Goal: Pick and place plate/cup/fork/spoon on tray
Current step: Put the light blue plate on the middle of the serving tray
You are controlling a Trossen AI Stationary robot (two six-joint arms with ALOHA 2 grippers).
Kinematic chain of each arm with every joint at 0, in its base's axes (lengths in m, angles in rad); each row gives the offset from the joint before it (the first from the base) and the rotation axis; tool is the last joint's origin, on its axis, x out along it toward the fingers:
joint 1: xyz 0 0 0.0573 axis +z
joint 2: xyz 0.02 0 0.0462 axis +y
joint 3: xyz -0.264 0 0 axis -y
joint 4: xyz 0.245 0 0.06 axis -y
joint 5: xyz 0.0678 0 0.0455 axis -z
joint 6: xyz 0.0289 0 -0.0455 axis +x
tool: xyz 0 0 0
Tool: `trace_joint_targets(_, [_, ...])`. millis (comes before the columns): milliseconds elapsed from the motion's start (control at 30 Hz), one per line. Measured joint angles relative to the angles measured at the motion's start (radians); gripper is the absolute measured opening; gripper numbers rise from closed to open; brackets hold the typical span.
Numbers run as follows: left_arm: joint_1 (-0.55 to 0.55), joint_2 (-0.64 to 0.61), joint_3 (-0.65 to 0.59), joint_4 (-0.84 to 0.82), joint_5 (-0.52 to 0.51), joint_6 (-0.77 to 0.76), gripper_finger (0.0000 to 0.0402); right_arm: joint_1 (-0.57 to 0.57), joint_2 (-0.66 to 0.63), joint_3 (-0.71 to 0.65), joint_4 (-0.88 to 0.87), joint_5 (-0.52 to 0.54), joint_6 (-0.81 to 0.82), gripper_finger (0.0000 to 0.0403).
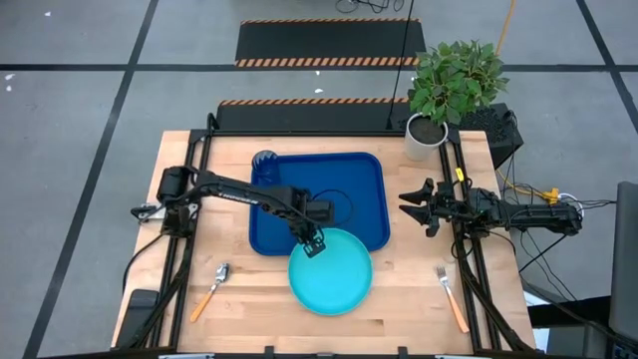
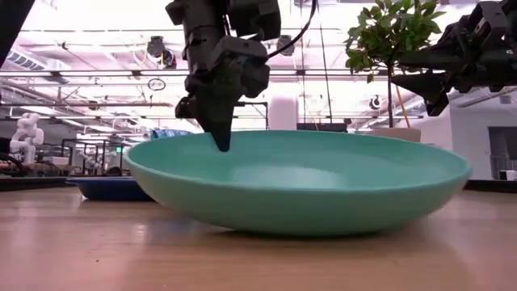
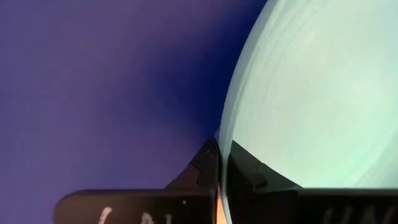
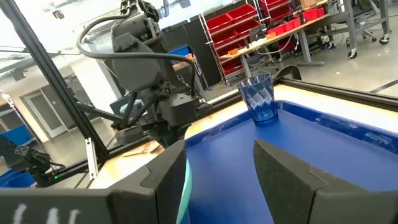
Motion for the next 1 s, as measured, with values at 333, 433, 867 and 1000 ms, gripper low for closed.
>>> trace_joint_targets(333, [0.090, -0.029, 0.001, -0.048, -0.030, 0.095, 0.0006, 0.000, 0.003, 0.000, 0.000, 0.002, 0.000, 0.0183])
trace_joint_targets(433, [0.118, -0.030, 0.001, -0.086, -0.033, 0.130, 0.0006, 0.000, 0.003, 0.000, 0.000, 0.002, 0.000, 0.0183])
trace_joint_targets(867, [0.234, -0.034, 0.001, -0.108, 0.005, 0.286, 0.0006, 0.000, 0.005, 0.000, -0.009, 0.002, 0.000, 0.0183])
trace_joint_targets(1000, [0.258, -0.034, 0.001, -0.122, 0.023, 0.308, 0.0006, 0.000, 0.005, 0.000, -0.015, 0.001, 0.000, 0.0183])
